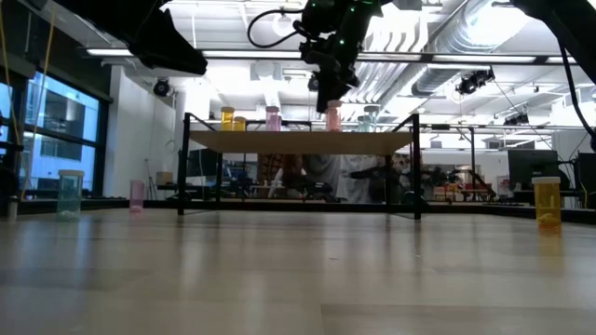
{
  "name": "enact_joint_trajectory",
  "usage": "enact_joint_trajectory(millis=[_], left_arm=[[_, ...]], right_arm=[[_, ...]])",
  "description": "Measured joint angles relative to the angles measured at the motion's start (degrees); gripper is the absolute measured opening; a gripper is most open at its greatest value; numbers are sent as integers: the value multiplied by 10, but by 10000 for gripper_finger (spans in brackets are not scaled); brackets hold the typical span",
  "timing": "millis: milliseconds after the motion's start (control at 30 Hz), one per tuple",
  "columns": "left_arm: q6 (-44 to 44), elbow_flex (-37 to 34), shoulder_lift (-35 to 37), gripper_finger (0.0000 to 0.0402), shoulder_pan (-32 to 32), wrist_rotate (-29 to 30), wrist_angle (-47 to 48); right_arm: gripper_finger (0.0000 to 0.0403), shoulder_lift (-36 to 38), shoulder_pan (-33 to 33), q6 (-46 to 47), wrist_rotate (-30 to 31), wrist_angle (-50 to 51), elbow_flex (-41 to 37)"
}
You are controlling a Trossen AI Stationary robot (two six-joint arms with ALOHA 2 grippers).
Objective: Pick and place medicine bottles onto shelf by color
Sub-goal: Adjust the pink pill bottles on the shelf
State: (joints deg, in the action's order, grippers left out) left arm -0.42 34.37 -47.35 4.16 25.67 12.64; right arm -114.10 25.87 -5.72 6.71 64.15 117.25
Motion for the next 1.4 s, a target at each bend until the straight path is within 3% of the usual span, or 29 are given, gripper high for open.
enact_joint_trajectory(millis=[1133, 1400], left_arm=[[2, 0, 0, 213, 0, 0, 0], [32, 0, 4, 213, 0, 52, 1]], right_arm=[[89, 3, 0, -7, 17, -2, 0], [89, 35, 0, -8, 13, -15, 0]])
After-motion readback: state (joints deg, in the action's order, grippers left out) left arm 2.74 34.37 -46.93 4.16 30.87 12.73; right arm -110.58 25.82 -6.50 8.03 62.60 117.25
